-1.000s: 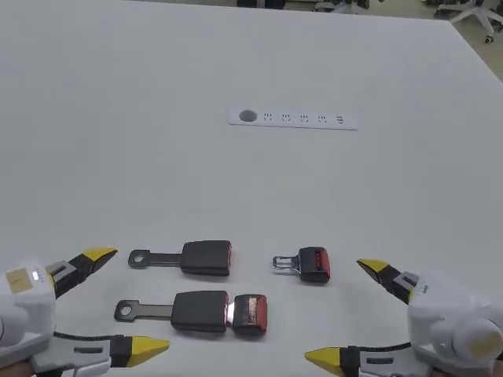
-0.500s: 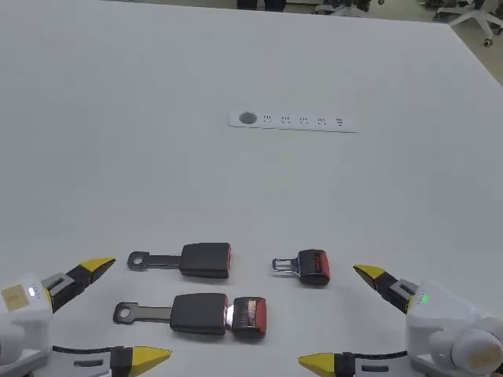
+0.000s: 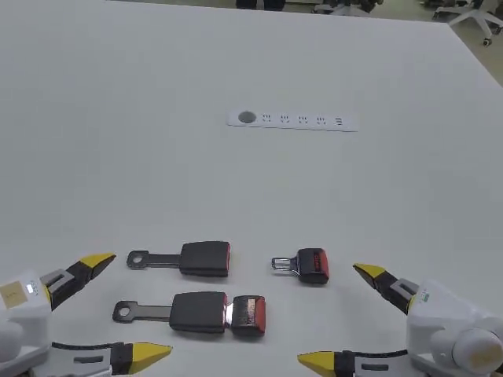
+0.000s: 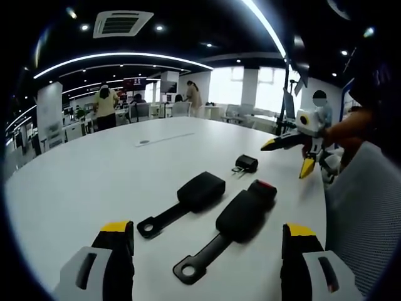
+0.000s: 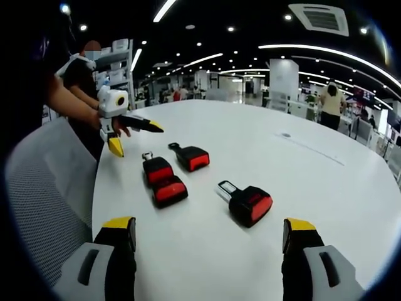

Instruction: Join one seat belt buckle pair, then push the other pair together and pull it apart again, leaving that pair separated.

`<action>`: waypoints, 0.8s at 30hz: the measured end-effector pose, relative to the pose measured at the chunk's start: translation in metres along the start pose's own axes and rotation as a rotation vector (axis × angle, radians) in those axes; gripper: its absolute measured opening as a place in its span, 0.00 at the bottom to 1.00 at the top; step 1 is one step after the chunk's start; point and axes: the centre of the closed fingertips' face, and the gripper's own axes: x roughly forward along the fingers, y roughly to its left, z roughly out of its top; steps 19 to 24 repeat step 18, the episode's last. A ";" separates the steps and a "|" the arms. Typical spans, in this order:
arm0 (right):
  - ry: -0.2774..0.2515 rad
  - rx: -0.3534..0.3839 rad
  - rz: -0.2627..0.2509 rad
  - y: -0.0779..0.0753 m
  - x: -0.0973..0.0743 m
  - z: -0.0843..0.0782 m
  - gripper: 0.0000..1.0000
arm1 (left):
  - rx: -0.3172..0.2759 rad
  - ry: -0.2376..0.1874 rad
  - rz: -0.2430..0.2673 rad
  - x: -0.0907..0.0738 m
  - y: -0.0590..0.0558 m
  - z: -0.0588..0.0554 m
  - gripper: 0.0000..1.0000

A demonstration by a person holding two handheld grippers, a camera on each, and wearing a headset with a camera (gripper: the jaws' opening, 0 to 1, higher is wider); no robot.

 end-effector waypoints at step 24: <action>0.000 0.020 -0.007 -0.001 -0.001 0.000 0.99 | -0.008 -0.001 0.001 0.001 0.005 -0.005 1.00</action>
